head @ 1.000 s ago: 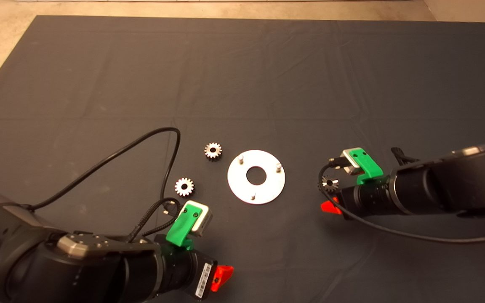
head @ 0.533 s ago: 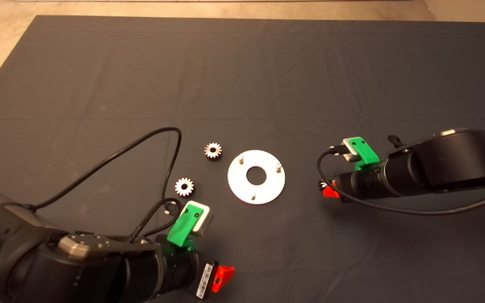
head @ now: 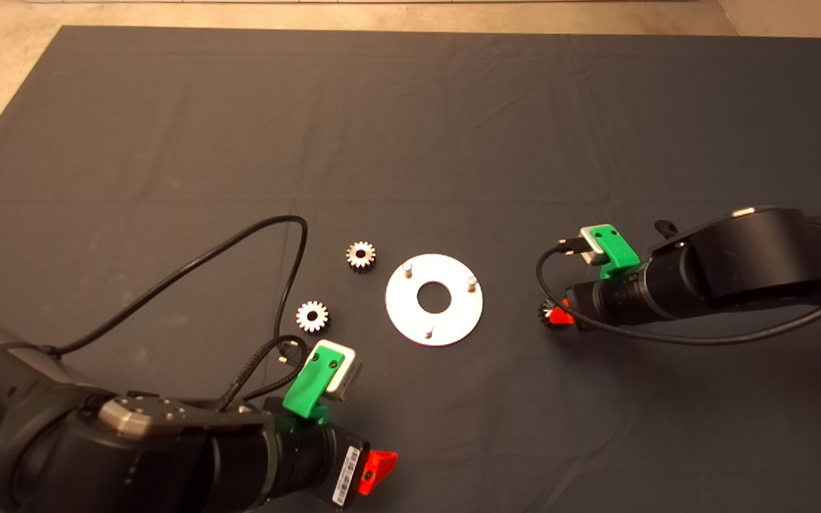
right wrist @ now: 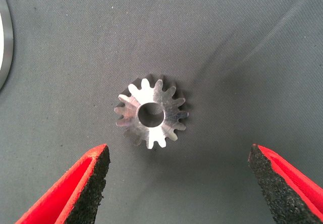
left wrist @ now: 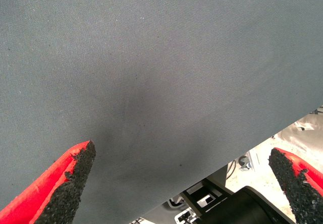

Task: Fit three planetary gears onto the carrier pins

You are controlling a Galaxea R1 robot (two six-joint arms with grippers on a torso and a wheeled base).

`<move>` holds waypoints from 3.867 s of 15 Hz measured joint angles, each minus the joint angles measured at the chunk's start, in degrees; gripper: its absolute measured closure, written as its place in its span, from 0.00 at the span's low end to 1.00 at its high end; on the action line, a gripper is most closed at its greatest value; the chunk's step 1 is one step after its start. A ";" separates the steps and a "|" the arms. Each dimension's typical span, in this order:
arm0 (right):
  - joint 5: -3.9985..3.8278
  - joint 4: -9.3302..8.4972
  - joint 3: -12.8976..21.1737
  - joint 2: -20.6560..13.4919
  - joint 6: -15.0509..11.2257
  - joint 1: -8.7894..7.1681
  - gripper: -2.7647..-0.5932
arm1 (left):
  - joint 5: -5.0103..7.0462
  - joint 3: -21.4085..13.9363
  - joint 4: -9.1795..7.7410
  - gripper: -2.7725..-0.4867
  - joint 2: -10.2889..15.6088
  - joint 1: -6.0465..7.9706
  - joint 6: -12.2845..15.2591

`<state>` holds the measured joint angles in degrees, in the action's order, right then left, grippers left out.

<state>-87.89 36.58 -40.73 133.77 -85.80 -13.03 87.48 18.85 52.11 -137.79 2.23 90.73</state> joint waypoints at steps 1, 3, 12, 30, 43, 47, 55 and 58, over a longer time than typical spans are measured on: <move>0.00 0.00 -0.06 0.33 0.00 0.00 0.33 | -0.02 0.00 0.00 0.13 0.00 0.02 -0.20; 0.01 0.01 -0.11 1.17 0.01 0.02 0.33 | 0.00 0.00 0.00 0.13 0.00 0.00 -0.28; 0.09 0.04 -0.61 2.93 0.05 0.68 0.33 | -0.02 0.00 0.00 0.13 -0.02 0.02 -0.60; 0.61 2.25 -7.34 3.56 2.34 3.67 0.46 | 0.00 0.00 0.00 0.13 0.05 0.00 -0.61; 0.90 2.51 -7.56 3.69 2.81 3.64 0.74 | -0.01 0.00 0.00 0.13 0.06 0.02 -0.61; 0.88 2.51 -7.56 3.68 2.81 3.66 0.76 | -0.02 0.00 0.00 0.13 0.33 0.02 -0.61; 0.22 2.58 -5.77 3.67 2.81 3.67 0.81 | 0.00 0.00 0.00 0.13 0.30 0.01 -0.61; 0.16 2.57 -4.30 3.85 2.76 3.66 0.82 | 0.00 0.00 0.00 0.13 0.20 0.00 -0.61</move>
<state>-87.74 39.14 -45.03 137.62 -83.04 -9.38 87.48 18.85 52.11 -137.60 2.23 90.13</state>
